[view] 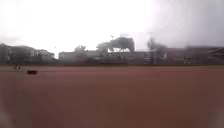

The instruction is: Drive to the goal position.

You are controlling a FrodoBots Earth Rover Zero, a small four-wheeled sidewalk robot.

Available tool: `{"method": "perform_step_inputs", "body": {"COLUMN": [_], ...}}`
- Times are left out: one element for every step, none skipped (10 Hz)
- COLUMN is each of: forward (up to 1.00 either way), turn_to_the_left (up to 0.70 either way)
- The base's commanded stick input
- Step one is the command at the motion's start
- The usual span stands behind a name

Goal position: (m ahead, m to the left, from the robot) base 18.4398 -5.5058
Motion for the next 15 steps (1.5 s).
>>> {"method": "perform_step_inputs", "body": {"forward": [0.50, 0.50, 0.50, 0.50, 0.50, 0.50, 0.50, 0.50, 0.50, 0.50, 0.50, 0.50, 0.50, 0.50, 0.50], "turn_to_the_left": [0.00, 0.00, 0.00, 0.00, 0.00, 0.00, 0.00, 0.00, 0.00, 0.00, 0.00, 0.00, 0.00, 0.00, 0.00]}}
